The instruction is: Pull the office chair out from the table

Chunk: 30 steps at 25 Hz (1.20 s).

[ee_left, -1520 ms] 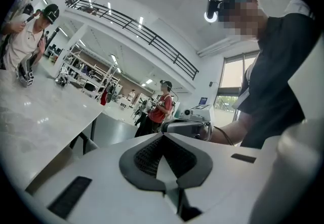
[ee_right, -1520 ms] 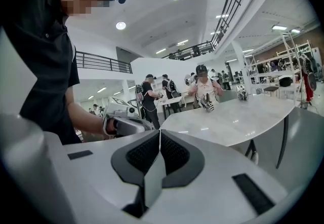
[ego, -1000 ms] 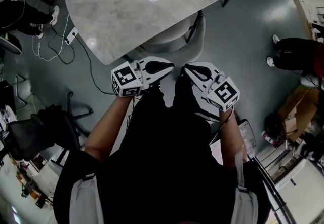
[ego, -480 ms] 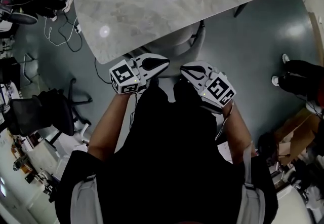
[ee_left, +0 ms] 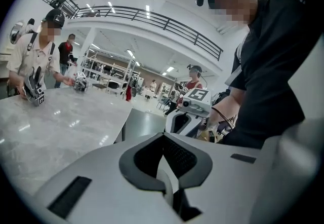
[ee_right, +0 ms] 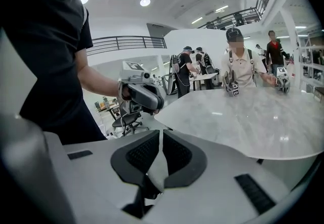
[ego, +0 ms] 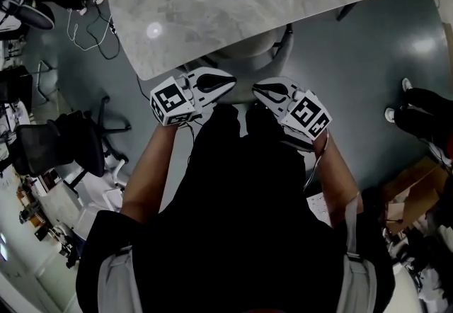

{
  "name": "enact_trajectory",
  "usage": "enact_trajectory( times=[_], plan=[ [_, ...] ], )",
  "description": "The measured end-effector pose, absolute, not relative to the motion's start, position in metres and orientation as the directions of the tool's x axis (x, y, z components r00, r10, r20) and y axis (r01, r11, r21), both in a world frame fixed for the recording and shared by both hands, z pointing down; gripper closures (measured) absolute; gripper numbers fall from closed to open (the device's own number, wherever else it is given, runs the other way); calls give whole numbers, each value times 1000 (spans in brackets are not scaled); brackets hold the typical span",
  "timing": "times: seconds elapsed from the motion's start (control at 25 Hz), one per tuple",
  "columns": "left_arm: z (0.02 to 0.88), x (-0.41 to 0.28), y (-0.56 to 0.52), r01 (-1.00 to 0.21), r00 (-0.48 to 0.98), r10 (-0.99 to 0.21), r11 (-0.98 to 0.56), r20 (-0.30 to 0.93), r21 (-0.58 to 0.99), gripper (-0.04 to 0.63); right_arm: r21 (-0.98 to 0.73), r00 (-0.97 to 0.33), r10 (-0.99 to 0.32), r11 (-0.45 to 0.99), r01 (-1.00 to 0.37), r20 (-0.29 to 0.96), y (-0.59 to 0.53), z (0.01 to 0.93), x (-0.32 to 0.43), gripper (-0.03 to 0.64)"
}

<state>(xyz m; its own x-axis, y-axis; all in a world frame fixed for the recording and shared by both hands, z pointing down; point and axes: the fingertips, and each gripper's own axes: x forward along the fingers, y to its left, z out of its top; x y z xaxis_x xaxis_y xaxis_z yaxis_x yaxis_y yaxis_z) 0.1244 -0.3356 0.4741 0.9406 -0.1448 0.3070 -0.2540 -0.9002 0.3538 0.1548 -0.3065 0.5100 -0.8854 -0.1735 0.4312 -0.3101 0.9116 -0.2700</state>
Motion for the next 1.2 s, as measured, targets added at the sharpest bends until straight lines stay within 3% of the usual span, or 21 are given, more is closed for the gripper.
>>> enact_trajectory(
  times=[0.64,0.84,1.2],
  plan=[
    [487,93,-306,-159,935,-61,-952,350,261,581,-239,-824,-247,880,-412,510,-303,524,116,590],
    [500,94,-298,-145,924,-41,-957,380,250,563,-240,-813,-241,877,-416,530,-300,538,110,511],
    [524,95,-298,-149,895,-26,-958,445,244,471,-158,-767,-187,923,-352,614,-295,555,100,462]
  ],
)
